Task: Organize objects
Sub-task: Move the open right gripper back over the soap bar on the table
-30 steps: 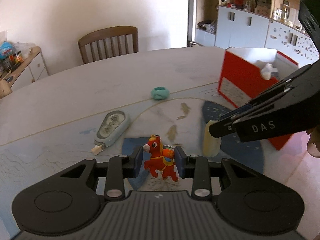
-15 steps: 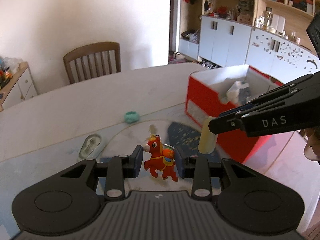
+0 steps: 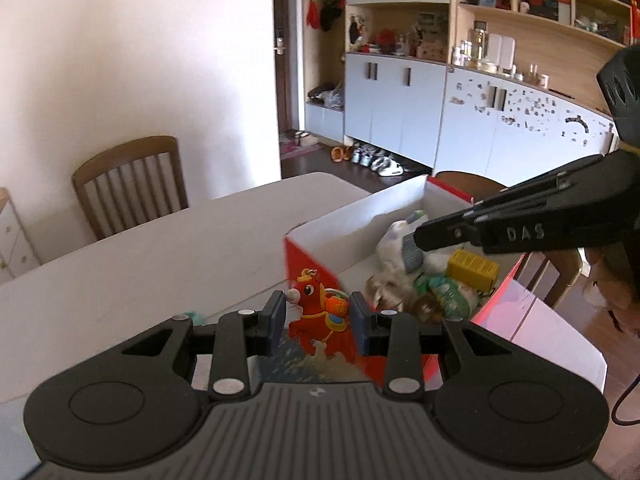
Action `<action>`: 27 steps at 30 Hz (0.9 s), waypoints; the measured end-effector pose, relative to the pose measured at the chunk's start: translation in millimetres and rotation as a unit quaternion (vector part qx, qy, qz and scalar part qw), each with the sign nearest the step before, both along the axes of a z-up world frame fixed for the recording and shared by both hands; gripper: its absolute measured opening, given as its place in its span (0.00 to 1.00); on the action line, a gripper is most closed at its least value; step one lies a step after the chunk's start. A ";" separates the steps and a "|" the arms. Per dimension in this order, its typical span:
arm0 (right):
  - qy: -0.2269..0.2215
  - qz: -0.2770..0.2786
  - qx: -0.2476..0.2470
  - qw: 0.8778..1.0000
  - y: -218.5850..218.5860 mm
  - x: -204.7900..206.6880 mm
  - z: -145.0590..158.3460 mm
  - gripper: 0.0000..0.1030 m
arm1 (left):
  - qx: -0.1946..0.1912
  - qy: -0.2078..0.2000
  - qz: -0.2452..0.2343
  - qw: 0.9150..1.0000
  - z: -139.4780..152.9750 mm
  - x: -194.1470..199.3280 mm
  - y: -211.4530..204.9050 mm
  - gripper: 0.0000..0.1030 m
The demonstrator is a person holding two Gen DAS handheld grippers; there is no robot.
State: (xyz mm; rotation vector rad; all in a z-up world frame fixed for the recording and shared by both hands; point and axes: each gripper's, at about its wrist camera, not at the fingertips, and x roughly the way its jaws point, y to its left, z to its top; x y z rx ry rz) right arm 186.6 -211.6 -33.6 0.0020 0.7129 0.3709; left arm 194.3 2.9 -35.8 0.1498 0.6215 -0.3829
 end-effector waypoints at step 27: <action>0.069 0.064 -0.012 0.995 77.1 39.4 -35.5 0.32 | -0.025 0.050 0.088 0.995 -37.7 -8.5 84.8 0.33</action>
